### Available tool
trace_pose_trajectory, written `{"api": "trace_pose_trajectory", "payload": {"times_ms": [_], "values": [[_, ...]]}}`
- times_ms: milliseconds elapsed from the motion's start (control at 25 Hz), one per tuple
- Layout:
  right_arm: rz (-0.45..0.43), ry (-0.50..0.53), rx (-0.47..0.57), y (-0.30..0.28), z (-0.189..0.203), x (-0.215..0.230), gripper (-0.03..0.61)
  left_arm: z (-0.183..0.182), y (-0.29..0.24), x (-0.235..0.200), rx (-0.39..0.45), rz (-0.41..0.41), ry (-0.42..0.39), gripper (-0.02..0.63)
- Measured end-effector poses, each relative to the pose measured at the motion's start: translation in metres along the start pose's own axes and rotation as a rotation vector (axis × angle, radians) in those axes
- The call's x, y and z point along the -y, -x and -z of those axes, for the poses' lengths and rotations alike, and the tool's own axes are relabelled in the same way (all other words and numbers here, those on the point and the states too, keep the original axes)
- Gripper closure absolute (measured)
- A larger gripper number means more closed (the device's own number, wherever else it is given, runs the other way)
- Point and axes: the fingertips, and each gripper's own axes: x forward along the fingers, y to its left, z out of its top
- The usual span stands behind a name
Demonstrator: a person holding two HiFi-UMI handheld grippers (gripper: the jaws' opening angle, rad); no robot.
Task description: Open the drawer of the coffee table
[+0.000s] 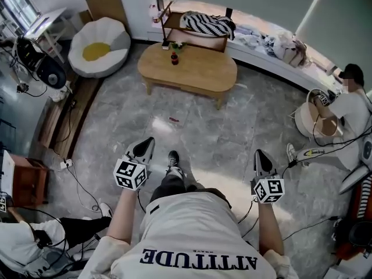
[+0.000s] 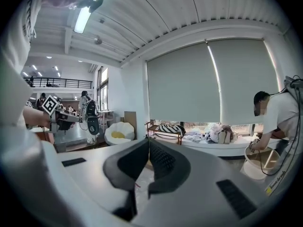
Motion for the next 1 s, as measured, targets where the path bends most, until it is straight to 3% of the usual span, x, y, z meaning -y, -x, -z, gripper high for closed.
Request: {"api": "trace_pose_trajectory", "payload": {"times_ms": [480,1000], "values": [[0.026,0.014,-0.021,-0.070,-0.012,0.002,0.559,-0.016,-0.059,-0.058,-0.022,0.041,-0.018,0.592],[0.103,0.003,-0.050,-0.182,-0.044,-0.001,0.558,-0.061,-0.161,-0.156,-0.051,0.140,-0.049,0.592]]}}
